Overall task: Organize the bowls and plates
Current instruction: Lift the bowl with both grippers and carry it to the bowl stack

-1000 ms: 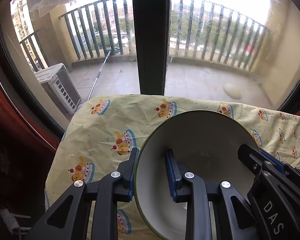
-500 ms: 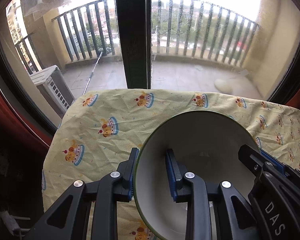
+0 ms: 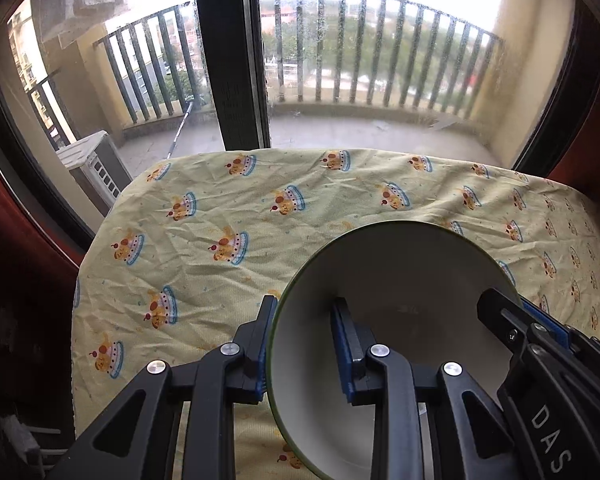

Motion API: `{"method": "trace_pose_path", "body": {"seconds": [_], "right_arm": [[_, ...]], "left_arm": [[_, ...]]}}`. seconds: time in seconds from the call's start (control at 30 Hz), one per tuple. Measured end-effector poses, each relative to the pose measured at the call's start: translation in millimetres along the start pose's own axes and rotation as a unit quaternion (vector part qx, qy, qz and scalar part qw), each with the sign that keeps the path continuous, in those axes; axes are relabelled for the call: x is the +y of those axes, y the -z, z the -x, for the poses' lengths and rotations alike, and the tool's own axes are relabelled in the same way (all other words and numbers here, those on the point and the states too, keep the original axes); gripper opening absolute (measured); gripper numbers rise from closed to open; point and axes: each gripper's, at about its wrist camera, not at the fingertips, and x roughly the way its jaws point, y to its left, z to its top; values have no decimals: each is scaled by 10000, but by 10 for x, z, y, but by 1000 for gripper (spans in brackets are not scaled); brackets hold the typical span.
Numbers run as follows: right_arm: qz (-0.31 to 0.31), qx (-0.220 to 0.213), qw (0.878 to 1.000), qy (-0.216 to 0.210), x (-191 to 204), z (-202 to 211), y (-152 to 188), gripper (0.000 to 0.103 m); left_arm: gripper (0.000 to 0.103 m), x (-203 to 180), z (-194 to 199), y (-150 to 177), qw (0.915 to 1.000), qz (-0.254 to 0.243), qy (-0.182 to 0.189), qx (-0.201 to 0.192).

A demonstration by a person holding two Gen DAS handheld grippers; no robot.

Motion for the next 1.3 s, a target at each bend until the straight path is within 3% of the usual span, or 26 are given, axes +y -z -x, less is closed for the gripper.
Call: {"method": "trace_pose_path", "body": {"seconds": [0.27, 0.53, 1.3], "right_arm": [[43, 72, 10000, -54, -419, 260, 123, 19], [408, 34, 9989, -248, -850, 577, 125, 19], [638, -232, 9960, -579, -2148, 1233, -29, 19]], "left_arm": [[26, -415, 246, 207, 9999, 37, -103, 65], [26, -855, 526, 364, 9989, 379, -234, 114], [26, -2080, 1100, 531, 9978, 529, -319, -231]]}}
